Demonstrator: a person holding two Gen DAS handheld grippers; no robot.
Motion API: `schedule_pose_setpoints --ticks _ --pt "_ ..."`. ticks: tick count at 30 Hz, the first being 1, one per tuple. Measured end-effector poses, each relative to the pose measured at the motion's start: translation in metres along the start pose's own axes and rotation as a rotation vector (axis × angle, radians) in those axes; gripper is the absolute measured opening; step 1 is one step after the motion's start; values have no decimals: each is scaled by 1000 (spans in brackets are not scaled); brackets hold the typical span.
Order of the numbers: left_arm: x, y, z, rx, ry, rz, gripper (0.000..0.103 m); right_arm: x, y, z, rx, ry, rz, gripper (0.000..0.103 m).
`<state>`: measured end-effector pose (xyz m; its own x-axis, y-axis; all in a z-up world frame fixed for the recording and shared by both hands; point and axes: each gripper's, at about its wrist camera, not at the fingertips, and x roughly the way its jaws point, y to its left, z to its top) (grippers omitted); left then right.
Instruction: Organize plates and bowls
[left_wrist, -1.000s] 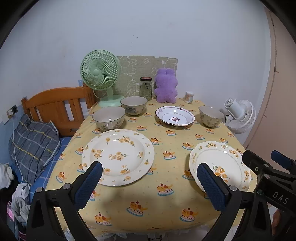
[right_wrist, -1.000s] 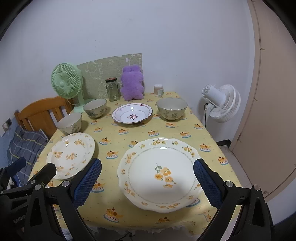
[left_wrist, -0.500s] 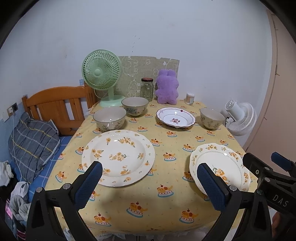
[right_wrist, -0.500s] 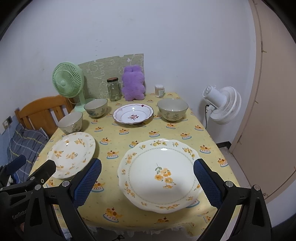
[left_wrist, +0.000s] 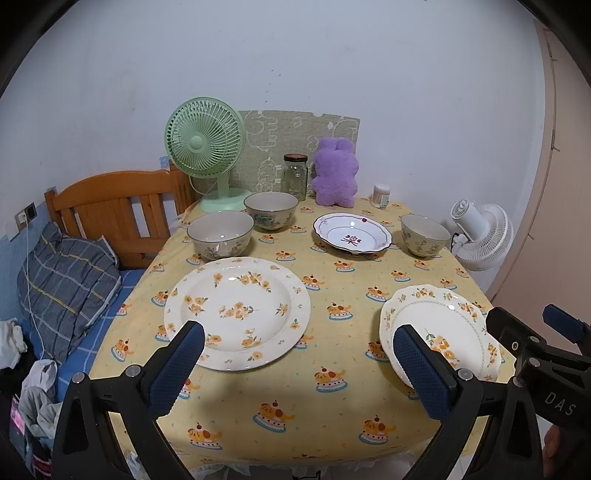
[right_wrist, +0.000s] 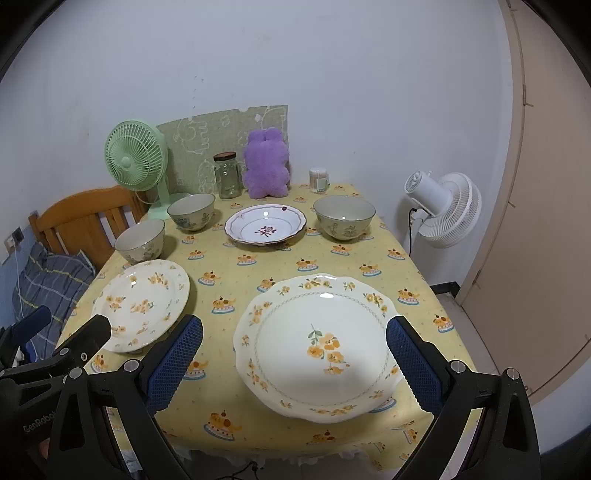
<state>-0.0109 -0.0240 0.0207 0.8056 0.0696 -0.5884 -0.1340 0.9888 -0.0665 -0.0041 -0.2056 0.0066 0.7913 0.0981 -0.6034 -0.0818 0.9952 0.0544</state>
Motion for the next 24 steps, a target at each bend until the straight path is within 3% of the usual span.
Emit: schedule_pose_setpoints --ticks 24 --pt "3 4 0 -9 -1 16 103 2 7 1 -13 6 10 101"
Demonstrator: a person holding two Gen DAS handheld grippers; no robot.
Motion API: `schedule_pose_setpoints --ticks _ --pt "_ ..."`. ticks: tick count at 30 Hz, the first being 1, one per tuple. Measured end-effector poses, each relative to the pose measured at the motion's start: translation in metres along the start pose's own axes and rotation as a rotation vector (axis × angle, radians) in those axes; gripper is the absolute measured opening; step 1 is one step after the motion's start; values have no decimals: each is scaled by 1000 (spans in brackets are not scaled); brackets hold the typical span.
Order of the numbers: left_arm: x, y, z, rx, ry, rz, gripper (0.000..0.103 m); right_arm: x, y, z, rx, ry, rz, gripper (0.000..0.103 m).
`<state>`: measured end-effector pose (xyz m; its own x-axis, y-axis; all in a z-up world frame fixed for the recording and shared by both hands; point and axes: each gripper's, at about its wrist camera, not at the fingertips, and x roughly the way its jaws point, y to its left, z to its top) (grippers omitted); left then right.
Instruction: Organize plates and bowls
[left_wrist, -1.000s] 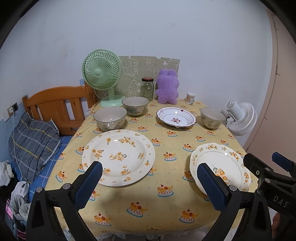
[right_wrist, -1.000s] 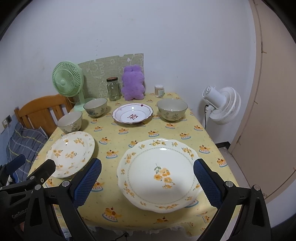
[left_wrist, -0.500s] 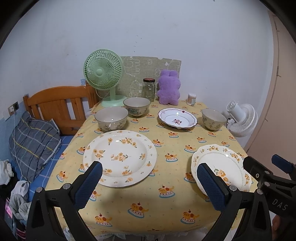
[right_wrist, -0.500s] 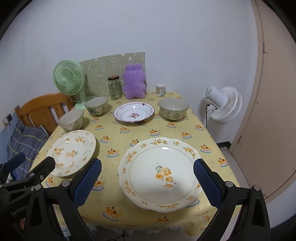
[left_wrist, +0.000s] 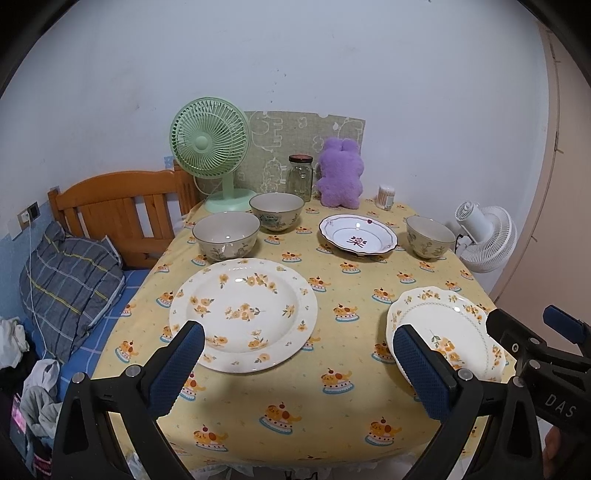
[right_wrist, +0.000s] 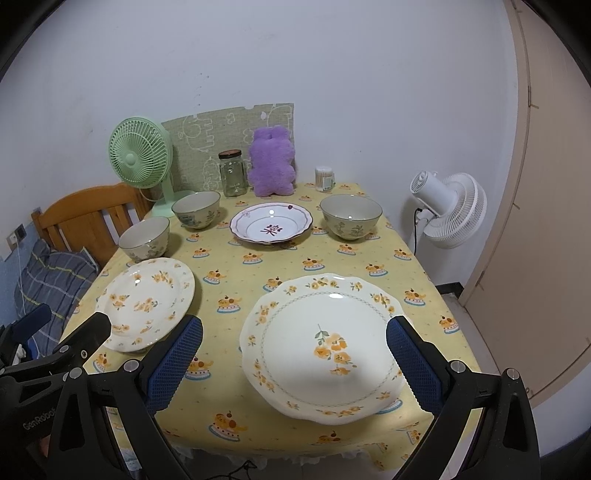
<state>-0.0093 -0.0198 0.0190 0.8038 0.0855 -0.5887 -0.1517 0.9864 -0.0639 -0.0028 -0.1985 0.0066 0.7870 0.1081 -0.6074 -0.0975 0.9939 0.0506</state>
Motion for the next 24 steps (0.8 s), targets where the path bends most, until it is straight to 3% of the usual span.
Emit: schedule_pose_setpoints --ticks 24 --pt "8 10 5 29 -12 -35 101 5 11 1 26 5 -32 101"
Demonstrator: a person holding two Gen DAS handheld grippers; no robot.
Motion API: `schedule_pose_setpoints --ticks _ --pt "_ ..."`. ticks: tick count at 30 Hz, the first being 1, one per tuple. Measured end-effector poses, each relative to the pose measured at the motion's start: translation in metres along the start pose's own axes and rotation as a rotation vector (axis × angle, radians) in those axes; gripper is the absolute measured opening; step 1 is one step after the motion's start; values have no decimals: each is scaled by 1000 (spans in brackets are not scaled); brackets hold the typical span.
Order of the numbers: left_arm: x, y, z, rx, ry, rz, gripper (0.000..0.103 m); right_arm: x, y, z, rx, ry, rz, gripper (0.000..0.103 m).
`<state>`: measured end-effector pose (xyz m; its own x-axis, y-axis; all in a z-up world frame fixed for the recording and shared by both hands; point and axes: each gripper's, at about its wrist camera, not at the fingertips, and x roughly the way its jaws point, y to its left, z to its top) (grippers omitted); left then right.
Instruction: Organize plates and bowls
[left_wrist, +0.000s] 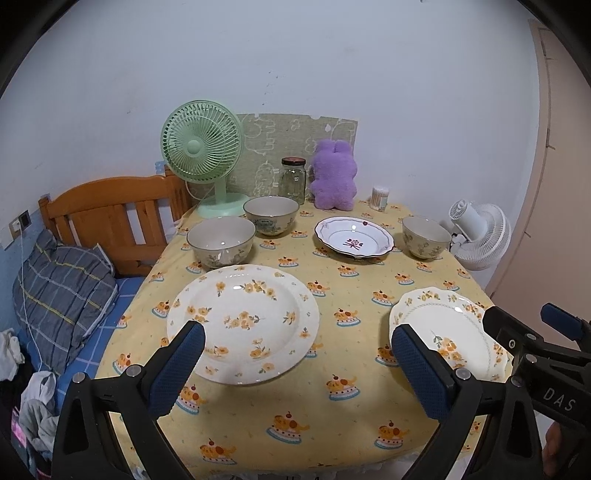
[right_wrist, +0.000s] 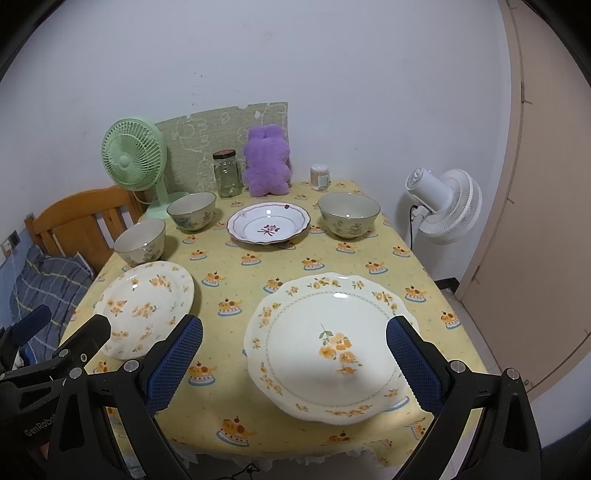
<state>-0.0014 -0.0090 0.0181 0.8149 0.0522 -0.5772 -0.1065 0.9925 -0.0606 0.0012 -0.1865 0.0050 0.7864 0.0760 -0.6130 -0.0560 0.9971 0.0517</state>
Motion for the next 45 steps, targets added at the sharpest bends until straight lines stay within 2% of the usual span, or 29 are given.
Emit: schedule_pose_setpoints --ticks 11,21,30,39,45 --pt "19 -11 2 58 33 -31 93 10 -2 -3 37 33 -61 101" --pt "60 -57 14 93 88 -76 88 39 -42 8 52 71 -108 98" --pt "113 -103 10 58 202 -54 83 98 -87 17 46 184 -92 93" --pt "161 -133 -14 24 354 -12 79 158 -122 0 32 338 -59 90" --pt "181 -149 -24 18 407 4 79 185 -134 -6 33 410 -18 78"
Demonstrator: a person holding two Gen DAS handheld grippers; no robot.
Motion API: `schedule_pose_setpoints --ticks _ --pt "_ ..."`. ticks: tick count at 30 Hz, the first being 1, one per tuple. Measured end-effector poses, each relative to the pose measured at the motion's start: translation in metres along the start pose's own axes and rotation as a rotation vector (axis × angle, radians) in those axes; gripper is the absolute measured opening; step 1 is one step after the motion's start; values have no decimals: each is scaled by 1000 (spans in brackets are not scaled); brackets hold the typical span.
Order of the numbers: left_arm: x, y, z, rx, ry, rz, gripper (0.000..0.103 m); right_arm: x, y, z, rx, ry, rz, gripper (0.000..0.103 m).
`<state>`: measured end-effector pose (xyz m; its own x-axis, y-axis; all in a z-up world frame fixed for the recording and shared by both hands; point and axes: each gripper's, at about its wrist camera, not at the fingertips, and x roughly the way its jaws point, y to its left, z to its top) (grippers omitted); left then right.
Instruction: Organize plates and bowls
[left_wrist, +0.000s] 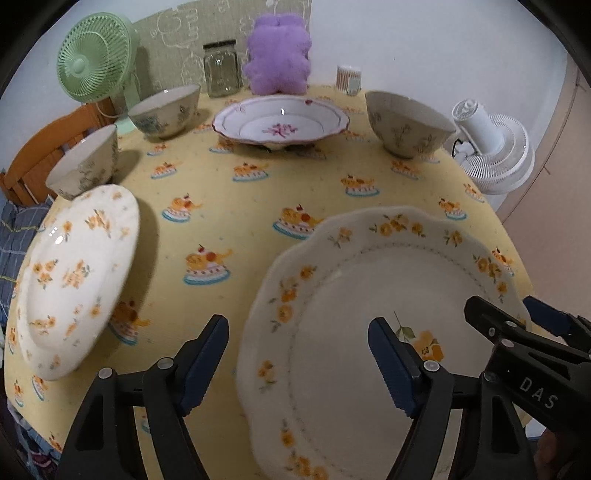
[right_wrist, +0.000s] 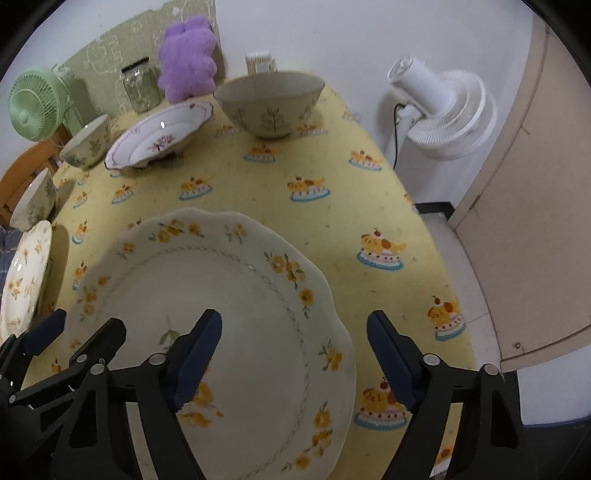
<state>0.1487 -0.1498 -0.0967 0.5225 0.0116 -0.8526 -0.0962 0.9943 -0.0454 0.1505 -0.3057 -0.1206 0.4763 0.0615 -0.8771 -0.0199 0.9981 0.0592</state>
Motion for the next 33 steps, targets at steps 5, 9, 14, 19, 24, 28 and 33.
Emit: schedule_pose_setpoints --ticks 5,9,14,19,24,28,33 --pt "8 -6 0 2 33 14 74 14 0 2 -11 42 34 68" --pt "12 -7 2 0 49 27 74 19 1 6 -20 50 39 68" --pt "15 -4 7 -5 71 27 73 22 2 12 -25 70 42 68" --pt "17 13 19 -24 99 34 73 25 16 25 -33 91 63 68" --pt "17 29 31 -25 90 63 73 27 40 40 -63 79 82 68" --pt "24 46 42 -59 98 58 73 33 56 51 -67 78 82 68" --pt "34 61 51 -95 112 53 73 40 70 62 -74 76 75 68"
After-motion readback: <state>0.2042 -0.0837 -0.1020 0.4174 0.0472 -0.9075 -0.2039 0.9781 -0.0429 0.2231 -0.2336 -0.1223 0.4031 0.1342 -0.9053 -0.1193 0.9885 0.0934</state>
